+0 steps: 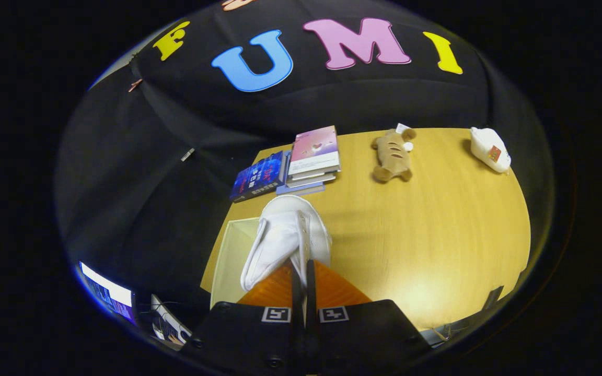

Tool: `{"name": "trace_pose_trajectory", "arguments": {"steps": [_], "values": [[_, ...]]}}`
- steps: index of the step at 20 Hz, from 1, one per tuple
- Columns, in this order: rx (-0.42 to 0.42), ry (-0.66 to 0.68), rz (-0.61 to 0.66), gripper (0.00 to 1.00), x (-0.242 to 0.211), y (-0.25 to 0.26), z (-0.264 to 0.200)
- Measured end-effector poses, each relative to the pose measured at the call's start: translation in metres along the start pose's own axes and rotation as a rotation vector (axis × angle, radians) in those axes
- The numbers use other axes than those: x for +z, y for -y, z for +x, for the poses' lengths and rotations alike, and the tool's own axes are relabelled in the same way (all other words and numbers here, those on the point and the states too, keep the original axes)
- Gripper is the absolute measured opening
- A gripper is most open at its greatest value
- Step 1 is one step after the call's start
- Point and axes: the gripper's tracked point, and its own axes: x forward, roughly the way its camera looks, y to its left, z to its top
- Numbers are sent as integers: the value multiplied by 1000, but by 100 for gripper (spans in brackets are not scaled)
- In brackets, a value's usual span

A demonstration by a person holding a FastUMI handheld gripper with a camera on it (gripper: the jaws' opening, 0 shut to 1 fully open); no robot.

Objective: Open the storage box then place both shoes into the box .Put the left shoe in first, then the right shoe, with the right side of both shoes facing outward in a uniform manner.

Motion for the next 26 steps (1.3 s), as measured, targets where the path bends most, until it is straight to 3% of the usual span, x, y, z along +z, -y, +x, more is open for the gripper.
{"name": "trace_pose_trajectory", "arguments": {"steps": [4, 10, 11, 14, 15, 21, 26], "values": [[3, -48, -18, 5, -18, -35, 32], [-35, -104, -58, 8, -41, -40, 66], [-14, -80, -54, 14, -36, -47, 67], [-25, -30, -106, 89, -21, -45, 60], [-40, -23, -127, 95, -20, -41, 59], [-43, -31, -142, 99, -25, -34, 51], [-22, 79, -159, 99, 2, -17, 35]]}}
